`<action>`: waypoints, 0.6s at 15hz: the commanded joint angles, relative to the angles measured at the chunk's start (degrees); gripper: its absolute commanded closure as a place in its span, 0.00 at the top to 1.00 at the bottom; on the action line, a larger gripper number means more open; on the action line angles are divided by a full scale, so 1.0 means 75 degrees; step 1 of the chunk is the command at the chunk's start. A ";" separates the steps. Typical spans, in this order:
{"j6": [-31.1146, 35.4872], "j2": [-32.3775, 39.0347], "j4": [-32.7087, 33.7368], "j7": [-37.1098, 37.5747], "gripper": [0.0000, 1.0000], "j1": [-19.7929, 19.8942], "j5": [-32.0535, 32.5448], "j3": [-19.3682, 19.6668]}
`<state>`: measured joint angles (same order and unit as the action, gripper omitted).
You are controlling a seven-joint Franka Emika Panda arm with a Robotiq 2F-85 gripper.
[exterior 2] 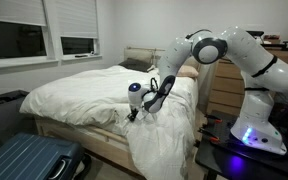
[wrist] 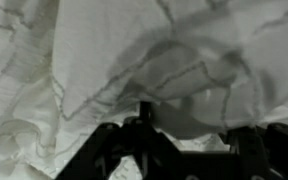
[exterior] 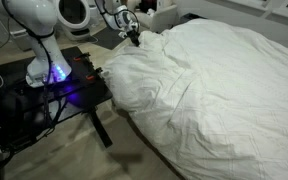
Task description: Make the bed
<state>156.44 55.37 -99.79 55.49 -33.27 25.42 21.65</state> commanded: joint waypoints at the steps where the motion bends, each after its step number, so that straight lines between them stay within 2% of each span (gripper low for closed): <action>1: -0.0262 -0.0046 0.0158 -0.0057 0.36 -0.0007 -0.0181 0.0038; 4: -0.0282 -0.0101 0.0171 -0.0046 0.12 -0.0025 -0.0202 0.0047; 6: -0.0292 -0.0173 0.0150 -0.0062 0.00 -0.0004 -0.0243 0.0007; 9: -0.0336 -0.0425 0.0039 -0.0249 0.00 0.0128 -0.0462 -0.0245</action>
<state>156.18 55.11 -98.58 55.46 -33.28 23.82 21.52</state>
